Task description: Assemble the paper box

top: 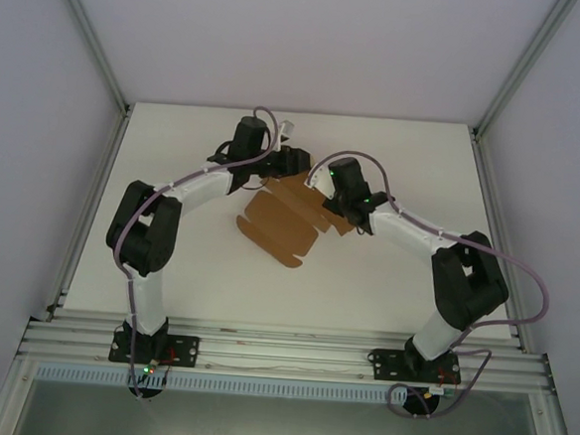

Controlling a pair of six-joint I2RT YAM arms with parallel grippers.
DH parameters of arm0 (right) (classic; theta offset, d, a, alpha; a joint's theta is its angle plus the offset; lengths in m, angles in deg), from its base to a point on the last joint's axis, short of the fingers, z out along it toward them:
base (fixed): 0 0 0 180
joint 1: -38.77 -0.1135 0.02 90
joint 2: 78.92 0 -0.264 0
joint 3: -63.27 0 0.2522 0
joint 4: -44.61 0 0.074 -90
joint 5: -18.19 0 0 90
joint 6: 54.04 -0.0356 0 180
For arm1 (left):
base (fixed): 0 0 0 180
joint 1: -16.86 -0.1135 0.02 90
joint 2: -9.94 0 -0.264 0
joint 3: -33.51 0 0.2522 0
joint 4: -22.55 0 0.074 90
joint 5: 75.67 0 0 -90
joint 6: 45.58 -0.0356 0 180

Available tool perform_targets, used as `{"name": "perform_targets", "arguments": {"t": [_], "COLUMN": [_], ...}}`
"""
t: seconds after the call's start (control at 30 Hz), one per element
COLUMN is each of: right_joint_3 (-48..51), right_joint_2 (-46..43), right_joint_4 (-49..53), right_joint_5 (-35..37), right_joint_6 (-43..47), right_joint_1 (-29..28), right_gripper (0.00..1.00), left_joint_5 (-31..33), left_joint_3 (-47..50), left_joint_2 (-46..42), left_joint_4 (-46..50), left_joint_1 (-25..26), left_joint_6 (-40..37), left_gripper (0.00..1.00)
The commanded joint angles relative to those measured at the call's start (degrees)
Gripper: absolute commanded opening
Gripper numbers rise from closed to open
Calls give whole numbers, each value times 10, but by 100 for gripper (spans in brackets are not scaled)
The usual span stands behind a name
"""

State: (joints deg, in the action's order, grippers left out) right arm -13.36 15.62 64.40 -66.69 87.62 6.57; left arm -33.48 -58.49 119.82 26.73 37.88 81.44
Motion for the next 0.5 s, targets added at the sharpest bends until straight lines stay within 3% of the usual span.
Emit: {"name": "perform_targets", "arguments": {"t": [0.0,0.17,0.33,0.47], "right_joint_3": [10,73,83,82], "right_joint_2": [-9,-5,20,15], "right_joint_4": [-47,-165,-195,-199], "right_joint_5": [-4,71,120,103], "right_joint_6": [3,92,125,111], "right_joint_1": [-5,-3,-4,-5], "right_gripper": [1,3,5,5], "left_joint_5": [-28,55,84,161], "left_joint_3": [10,40,133,185], "left_joint_2": [3,-51,-126,-166], "left_joint_4": [-89,69,102,138], "left_joint_1": [6,-11,-44,-61], "left_joint_6": [43,-71,-108,-141], "left_gripper": [41,52,66,78]}}
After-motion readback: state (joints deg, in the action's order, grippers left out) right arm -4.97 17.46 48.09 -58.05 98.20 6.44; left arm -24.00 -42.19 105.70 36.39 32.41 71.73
